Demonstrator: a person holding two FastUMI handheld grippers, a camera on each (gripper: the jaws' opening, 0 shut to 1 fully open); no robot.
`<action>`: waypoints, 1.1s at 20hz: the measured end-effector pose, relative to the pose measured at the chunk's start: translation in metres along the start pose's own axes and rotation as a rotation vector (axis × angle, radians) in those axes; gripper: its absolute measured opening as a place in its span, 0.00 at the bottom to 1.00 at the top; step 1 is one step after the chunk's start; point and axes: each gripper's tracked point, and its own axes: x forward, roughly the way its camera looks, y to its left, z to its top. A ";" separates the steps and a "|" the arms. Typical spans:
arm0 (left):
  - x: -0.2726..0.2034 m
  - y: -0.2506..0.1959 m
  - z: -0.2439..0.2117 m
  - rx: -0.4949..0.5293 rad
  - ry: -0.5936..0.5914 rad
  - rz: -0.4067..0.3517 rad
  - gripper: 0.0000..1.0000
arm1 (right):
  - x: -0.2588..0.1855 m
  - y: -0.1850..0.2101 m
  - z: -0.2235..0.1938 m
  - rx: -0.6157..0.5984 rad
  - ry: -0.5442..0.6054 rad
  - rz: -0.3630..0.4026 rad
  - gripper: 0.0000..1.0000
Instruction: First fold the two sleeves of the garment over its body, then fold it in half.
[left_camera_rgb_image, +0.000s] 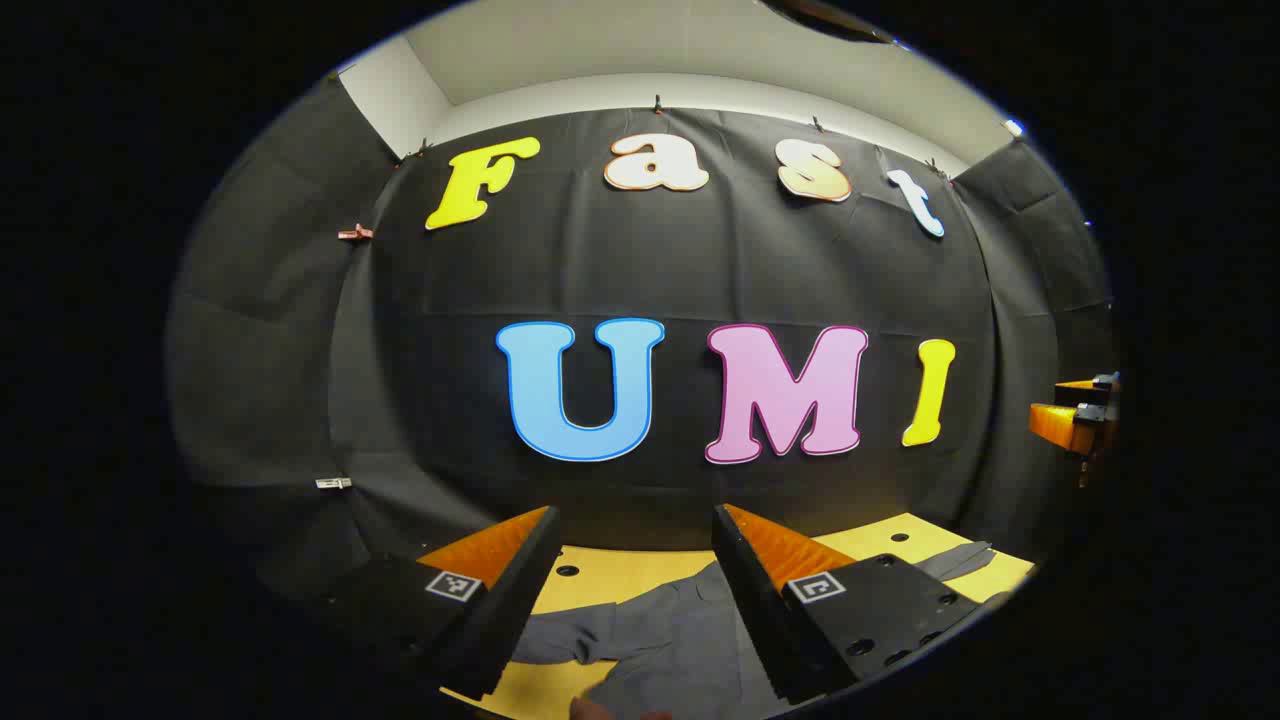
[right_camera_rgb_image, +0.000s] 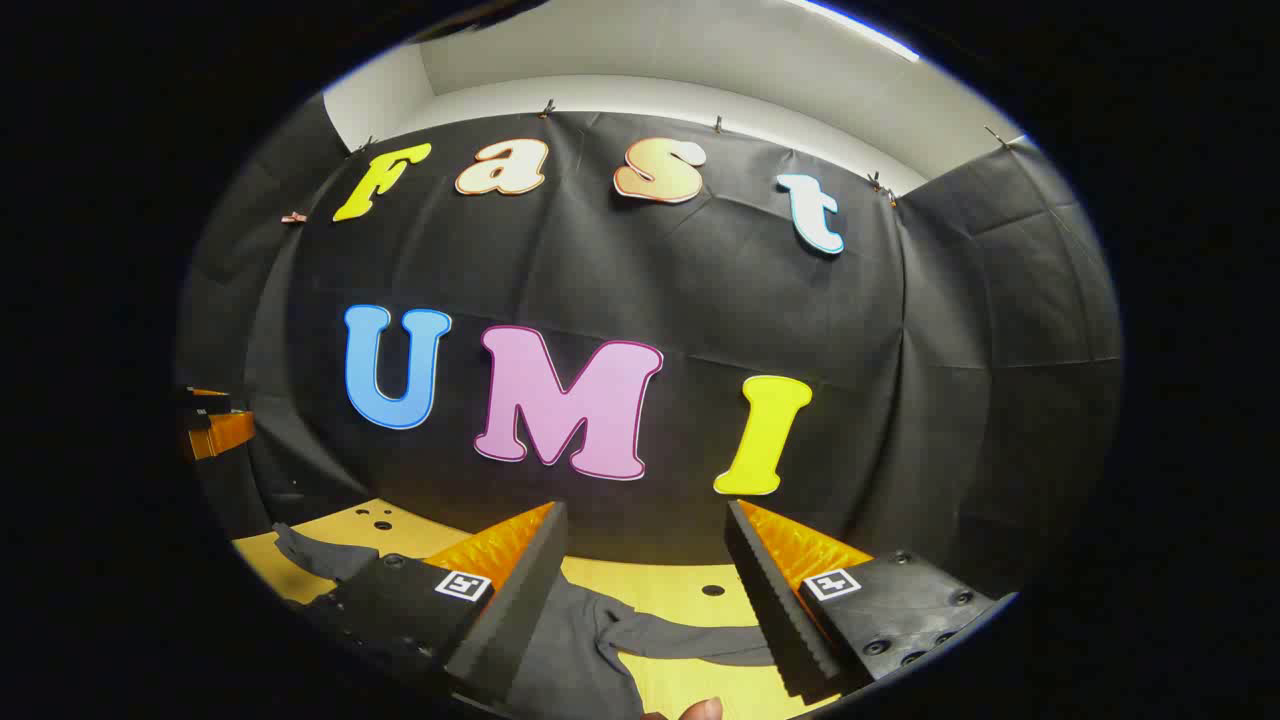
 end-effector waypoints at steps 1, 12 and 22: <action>0.001 -0.003 -0.001 -0.001 0.002 -0.002 0.95 | 0.000 0.000 -0.001 0.002 0.001 0.000 0.97; 0.004 -0.007 0.000 0.009 0.016 -0.013 0.95 | -0.001 -0.002 -0.004 0.009 -0.001 -0.017 0.92; 0.013 -0.033 -0.013 -0.016 0.043 -0.030 0.95 | 0.026 -0.040 -0.048 -0.032 0.122 -0.062 0.97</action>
